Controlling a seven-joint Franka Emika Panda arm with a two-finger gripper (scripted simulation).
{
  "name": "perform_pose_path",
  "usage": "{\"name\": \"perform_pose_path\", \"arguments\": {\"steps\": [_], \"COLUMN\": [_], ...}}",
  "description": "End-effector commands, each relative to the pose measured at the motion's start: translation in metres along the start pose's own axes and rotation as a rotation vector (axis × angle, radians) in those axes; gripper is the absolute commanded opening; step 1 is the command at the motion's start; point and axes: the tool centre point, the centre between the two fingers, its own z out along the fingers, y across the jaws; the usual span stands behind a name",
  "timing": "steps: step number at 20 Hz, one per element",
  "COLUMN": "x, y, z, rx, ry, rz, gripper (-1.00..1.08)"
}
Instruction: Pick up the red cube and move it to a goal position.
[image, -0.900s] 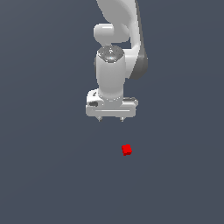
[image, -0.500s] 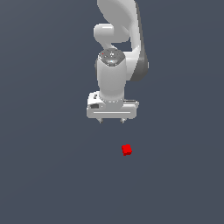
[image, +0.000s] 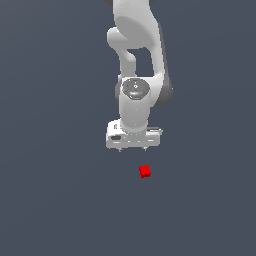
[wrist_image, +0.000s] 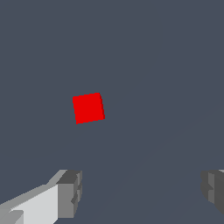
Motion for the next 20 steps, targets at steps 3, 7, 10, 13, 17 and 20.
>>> {"name": "perform_pose_path", "arguments": {"steps": [3, 7, 10, 13, 17, 20], "x": [0.015, 0.028, 0.036, 0.042, 0.047, 0.05], "y": [-0.015, -0.029, -0.037, -0.044, -0.051, -0.054], "z": [0.033, 0.064, 0.082, 0.096, 0.109, 0.114], "rx": [0.003, 0.005, 0.005, 0.006, 0.006, 0.006], "ry": [-0.01, -0.02, -0.025, -0.029, -0.033, -0.035], "rz": [-0.047, -0.09, -0.116, -0.136, -0.156, -0.164], "gripper": [1.0, 1.0, 1.0, 1.0, 1.0, 1.0]}}
